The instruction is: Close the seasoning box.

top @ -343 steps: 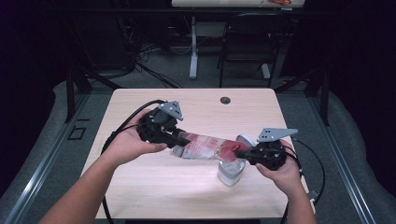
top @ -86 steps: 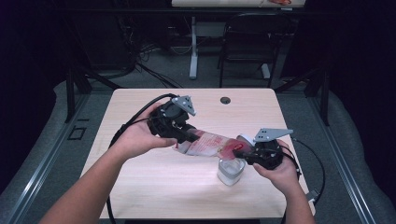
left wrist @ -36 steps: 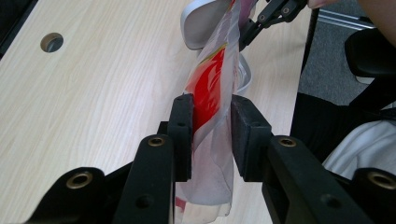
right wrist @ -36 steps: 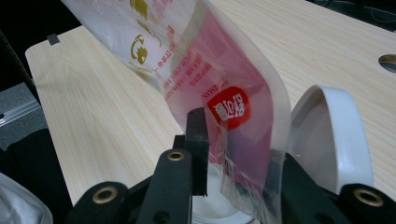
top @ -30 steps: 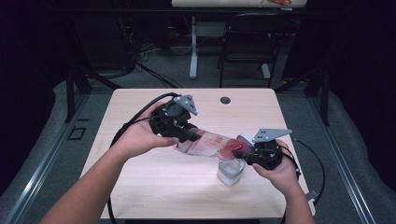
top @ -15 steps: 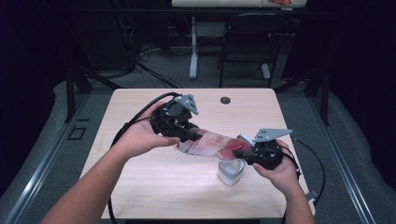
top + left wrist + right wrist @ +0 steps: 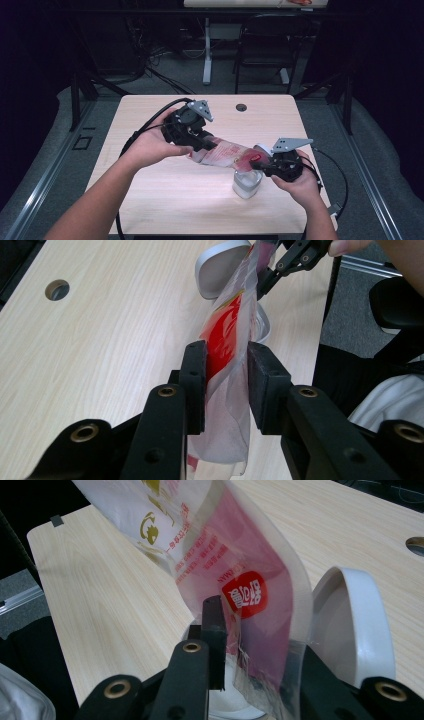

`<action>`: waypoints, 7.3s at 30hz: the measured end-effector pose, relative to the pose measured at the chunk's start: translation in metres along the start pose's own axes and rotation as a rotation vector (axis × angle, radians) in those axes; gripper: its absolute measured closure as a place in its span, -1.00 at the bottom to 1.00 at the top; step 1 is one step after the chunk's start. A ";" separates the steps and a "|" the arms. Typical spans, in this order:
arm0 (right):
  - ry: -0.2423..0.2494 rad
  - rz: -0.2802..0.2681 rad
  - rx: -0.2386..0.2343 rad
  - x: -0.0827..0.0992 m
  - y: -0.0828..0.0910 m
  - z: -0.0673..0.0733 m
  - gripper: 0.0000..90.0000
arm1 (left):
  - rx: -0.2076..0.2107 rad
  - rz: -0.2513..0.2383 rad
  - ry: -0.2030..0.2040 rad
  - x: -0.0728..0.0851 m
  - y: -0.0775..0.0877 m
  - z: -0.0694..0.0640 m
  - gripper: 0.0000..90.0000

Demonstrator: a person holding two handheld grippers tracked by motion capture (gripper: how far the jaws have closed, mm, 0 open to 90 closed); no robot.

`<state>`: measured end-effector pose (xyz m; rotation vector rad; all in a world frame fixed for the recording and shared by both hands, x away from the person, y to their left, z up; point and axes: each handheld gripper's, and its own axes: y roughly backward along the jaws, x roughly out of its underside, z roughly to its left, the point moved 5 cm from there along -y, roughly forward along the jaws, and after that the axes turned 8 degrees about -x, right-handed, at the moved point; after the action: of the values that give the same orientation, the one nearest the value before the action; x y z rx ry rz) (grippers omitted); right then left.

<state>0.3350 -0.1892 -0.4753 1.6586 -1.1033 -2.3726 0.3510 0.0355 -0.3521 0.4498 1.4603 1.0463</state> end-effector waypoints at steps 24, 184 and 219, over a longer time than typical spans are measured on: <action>-0.005 0.004 -0.007 0.001 0.000 -0.001 0.87 | -0.006 -0.006 0.005 -0.002 -0.001 0.001 0.58; -0.022 0.012 -0.006 0.001 0.016 0.003 0.95 | -0.008 -0.049 0.010 -0.019 -0.001 -0.009 0.60; -0.004 -0.055 -0.021 -0.006 0.019 0.007 0.95 | 0.005 -0.047 0.057 0.014 -0.006 0.001 0.59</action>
<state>0.3245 -0.1974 -0.4582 1.7001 -1.0435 -2.4126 0.3504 0.0433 -0.3645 0.3897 1.5175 1.0256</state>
